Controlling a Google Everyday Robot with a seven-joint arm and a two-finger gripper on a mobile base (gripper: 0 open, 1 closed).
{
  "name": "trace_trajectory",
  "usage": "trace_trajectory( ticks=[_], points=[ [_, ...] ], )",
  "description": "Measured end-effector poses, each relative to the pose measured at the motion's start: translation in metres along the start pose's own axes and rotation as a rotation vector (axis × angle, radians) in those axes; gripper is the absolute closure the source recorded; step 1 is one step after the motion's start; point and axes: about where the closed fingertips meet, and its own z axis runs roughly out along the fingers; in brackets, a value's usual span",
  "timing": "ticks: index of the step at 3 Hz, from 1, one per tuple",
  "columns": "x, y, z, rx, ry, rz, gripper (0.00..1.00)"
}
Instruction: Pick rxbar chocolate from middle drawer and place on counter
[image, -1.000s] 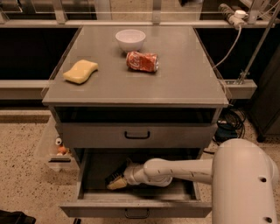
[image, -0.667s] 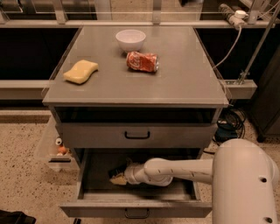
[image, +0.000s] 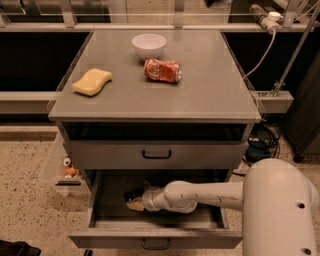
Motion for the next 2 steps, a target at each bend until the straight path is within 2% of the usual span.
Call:
trace_trajectory(
  ticks=[1,2],
  points=[
    [0.0000,0.0000,0.0000,0.000,0.000,0.000,1.00],
    [-0.0064,0.0009,-0.0053,0.000,0.000,0.000,1.00]
  ],
)
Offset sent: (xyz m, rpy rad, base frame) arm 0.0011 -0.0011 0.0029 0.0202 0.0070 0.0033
